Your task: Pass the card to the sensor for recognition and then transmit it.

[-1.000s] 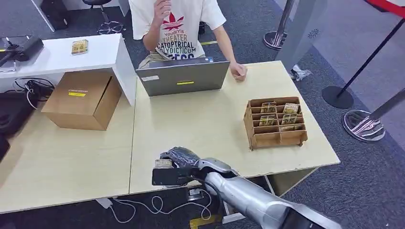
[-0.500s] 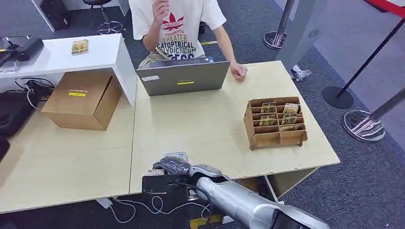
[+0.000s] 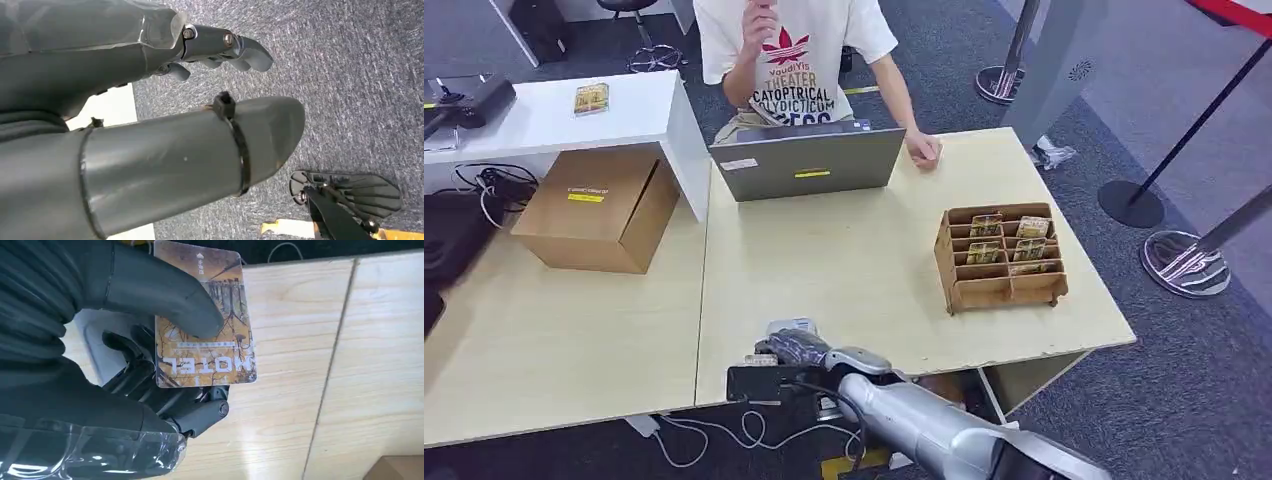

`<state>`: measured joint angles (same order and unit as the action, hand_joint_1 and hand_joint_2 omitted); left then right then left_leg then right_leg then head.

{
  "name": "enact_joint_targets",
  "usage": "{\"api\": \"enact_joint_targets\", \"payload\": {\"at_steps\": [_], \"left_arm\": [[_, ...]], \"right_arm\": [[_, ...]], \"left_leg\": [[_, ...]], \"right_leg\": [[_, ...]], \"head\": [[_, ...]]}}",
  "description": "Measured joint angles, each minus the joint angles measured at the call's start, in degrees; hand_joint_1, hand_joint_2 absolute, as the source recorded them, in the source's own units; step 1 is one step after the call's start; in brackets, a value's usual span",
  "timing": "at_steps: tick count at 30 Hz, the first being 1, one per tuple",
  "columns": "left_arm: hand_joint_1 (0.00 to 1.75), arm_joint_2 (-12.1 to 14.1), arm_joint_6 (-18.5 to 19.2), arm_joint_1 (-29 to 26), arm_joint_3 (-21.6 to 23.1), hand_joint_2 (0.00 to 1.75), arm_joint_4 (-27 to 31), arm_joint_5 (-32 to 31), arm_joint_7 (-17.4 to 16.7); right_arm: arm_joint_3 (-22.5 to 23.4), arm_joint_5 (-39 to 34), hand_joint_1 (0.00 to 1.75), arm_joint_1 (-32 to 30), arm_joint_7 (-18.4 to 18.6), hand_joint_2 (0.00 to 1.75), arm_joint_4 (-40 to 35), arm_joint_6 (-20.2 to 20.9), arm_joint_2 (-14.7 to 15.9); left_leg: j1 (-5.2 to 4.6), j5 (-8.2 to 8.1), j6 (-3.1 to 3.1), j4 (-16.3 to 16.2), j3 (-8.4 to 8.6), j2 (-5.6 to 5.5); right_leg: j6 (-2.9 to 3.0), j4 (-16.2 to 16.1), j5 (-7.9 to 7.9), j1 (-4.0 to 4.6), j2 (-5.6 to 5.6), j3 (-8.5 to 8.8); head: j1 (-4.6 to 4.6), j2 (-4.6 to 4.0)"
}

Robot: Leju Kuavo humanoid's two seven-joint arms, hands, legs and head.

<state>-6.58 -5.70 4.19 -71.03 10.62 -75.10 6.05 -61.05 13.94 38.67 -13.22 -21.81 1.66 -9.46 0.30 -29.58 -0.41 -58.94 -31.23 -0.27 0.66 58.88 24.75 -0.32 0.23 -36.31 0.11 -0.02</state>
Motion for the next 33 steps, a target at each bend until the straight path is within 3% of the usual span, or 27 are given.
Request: {"api": "enact_joint_targets", "payload": {"at_steps": [33], "left_arm": [[0.0, 0.22, -0.26, -0.06, 0.0, 0.0, 0.0, 0.42, 0.22]], "right_arm": [[1.68, -0.31, 1.75, 2.58, 1.11, 1.75, 3.04, -0.41, 2.29]], "left_leg": [[0.0, 0.01, -0.01, 0.0, 0.03, 0.01]], "right_leg": [[0.01, 0.0, -0.02, 0.0, 0.01, 0.01]], "head": [[-0.02, 0.0]]}}
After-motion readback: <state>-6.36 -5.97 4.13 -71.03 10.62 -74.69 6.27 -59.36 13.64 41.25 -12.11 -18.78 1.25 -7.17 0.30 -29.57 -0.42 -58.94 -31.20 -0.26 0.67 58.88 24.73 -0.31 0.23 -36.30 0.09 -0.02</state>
